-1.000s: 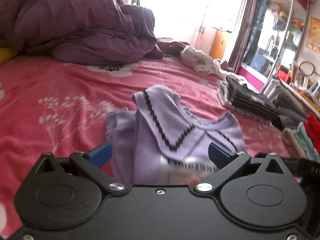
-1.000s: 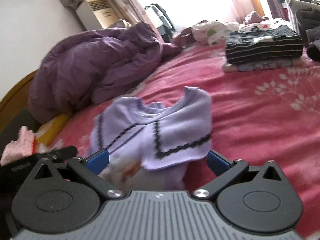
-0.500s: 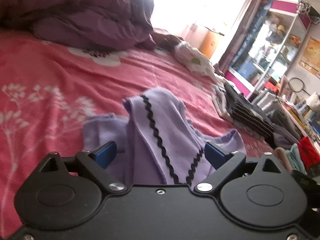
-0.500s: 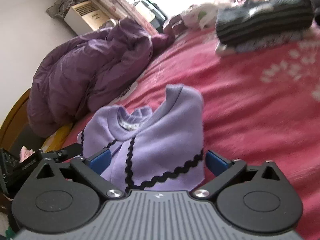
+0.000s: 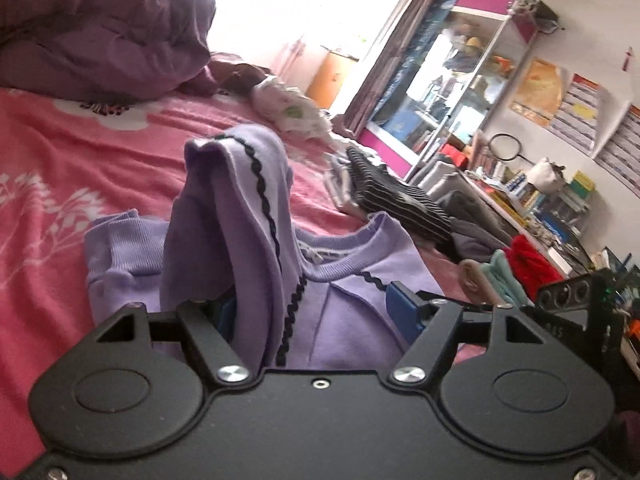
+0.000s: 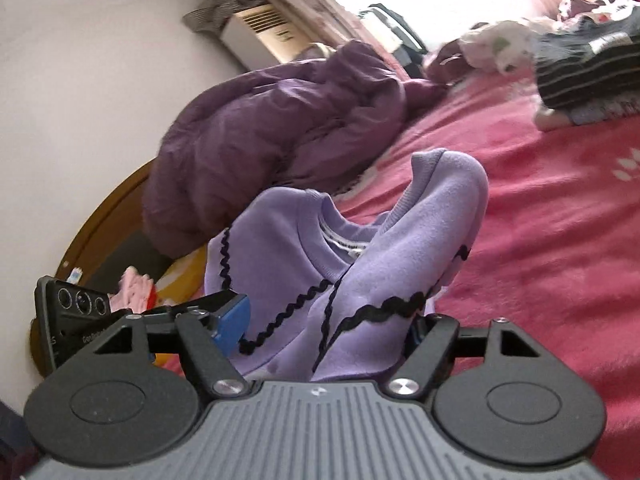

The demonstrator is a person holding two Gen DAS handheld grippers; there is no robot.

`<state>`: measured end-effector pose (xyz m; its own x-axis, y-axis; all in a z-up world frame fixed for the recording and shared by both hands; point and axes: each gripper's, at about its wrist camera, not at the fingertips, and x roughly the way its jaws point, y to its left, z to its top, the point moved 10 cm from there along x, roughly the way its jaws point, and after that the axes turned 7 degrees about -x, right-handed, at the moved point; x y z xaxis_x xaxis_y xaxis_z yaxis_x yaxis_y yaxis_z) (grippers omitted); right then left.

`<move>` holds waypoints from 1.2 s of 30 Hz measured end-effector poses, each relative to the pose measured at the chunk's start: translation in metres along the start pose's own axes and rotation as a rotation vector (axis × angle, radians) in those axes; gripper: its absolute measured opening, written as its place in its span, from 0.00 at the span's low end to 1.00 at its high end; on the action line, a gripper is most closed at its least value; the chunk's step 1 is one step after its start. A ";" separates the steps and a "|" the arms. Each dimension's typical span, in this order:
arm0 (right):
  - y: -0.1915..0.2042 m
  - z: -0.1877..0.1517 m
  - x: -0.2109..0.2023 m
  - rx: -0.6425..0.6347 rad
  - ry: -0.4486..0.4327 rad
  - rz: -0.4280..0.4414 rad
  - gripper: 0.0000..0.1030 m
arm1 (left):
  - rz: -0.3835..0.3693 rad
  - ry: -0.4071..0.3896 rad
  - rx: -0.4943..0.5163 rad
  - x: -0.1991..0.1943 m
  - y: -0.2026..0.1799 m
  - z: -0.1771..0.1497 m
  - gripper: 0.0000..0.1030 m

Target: Fold clothes

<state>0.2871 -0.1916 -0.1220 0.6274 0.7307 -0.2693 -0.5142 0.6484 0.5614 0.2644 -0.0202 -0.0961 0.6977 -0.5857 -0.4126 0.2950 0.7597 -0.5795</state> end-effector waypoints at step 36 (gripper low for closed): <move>0.062 -0.117 -0.198 -0.175 0.225 -0.172 0.91 | 0.473 0.201 0.226 -0.124 0.034 -0.127 0.71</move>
<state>0.0619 -0.2711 -0.1252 0.5791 0.6236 -0.5252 -0.5168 0.7790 0.3551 0.1048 0.0424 -0.1544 0.6566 -0.1922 -0.7293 0.1285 0.9814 -0.1429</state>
